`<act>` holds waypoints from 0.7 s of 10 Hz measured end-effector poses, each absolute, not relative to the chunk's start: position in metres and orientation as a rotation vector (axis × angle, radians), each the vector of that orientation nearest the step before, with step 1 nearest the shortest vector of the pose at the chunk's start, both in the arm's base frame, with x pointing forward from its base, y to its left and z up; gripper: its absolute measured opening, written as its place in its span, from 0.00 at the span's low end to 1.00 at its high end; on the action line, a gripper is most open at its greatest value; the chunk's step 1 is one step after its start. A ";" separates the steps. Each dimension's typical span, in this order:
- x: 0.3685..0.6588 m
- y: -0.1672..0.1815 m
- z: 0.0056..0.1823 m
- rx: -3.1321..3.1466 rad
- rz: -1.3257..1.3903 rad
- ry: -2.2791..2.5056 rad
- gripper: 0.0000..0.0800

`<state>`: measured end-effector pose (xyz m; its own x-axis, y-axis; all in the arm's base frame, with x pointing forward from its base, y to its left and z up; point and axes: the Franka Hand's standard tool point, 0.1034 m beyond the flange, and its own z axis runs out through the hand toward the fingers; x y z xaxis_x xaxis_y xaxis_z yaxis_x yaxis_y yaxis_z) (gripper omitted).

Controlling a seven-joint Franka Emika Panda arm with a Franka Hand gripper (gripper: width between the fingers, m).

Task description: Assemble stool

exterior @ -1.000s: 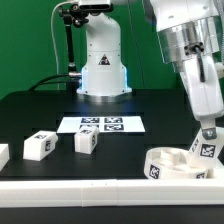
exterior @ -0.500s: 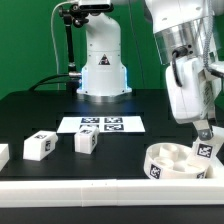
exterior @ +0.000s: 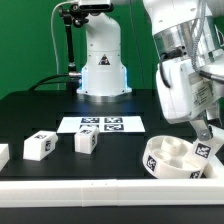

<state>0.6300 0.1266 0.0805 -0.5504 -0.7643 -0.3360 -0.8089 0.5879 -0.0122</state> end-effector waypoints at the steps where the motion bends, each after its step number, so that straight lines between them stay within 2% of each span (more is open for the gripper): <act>1: 0.630 0.127 0.081 -1.291 0.206 2.511 0.62; 2: 0.631 0.126 0.086 -1.386 0.191 2.451 0.75; 3: 0.631 0.122 0.094 -1.475 0.167 2.387 0.75; 4: 0.630 0.115 0.101 -1.549 0.152 2.336 0.80; 5: 0.628 0.109 0.106 -1.600 0.155 2.306 0.81; 7: 0.629 0.092 0.110 -1.708 0.123 2.225 0.81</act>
Offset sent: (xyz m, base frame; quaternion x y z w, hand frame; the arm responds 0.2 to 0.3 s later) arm -0.0162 -0.0214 0.0251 -0.0101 0.0069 -0.1402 0.9900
